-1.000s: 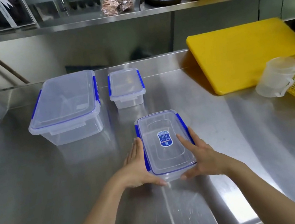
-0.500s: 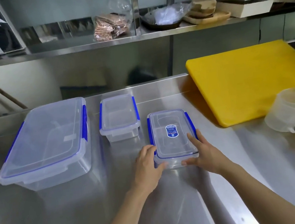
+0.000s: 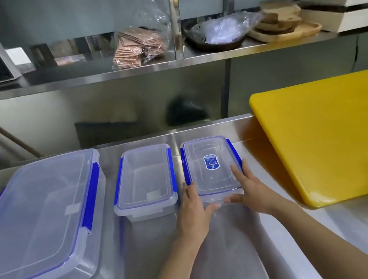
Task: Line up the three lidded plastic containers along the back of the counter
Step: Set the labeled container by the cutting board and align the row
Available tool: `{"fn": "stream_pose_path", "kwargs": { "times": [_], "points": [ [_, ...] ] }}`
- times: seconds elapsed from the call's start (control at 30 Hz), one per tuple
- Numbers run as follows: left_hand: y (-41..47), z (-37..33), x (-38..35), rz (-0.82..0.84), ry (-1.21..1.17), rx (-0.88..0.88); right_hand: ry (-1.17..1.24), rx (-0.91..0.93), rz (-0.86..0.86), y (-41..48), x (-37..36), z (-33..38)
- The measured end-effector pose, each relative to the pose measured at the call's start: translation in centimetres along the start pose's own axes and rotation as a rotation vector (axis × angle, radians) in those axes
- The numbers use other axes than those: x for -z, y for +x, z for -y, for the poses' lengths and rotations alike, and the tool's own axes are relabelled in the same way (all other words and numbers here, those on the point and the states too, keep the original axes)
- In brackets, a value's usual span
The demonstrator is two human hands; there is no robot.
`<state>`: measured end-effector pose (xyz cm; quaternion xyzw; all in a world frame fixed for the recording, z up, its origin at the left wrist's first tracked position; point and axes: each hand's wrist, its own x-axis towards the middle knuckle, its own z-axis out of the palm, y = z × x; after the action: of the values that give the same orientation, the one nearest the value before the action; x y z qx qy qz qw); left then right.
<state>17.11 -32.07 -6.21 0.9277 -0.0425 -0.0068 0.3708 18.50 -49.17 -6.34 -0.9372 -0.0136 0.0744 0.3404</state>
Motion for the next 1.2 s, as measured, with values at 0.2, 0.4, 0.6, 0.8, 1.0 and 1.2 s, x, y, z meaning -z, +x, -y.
{"fn": "stream_pose_path", "kwargs": {
  "times": [0.2, 0.4, 0.6, 0.8, 1.0, 1.2],
  "points": [
    [2.0, -0.3, -1.0, -0.057, -0.046, 0.0, -0.013, 0.023, 0.022, 1.8, 0.9, -1.5],
    [2.2, -2.1, -2.8, -0.032, -0.141, -0.037, -0.184, -0.029, 0.0, 1.4, 2.8, -4.3],
    [3.0, -4.7, -5.2, 0.031, -0.118, -0.074, -0.244, -0.126, -0.011, 0.5, 5.0, -7.2],
    [3.5, -5.8, -6.8, 0.026, -0.077, -0.099, -0.282, -0.12, -0.049, -0.5, 6.5, -8.1],
    [3.4, -5.5, -6.0, 0.066, 0.009, -0.143, -0.373, -0.164, -0.044, -0.7, 7.0, -7.1],
    [2.6, -3.7, -0.3, -0.265, -0.014, -0.208, -0.257, 0.049, -0.224, 0.1, 5.4, 0.2]
  ]
}}
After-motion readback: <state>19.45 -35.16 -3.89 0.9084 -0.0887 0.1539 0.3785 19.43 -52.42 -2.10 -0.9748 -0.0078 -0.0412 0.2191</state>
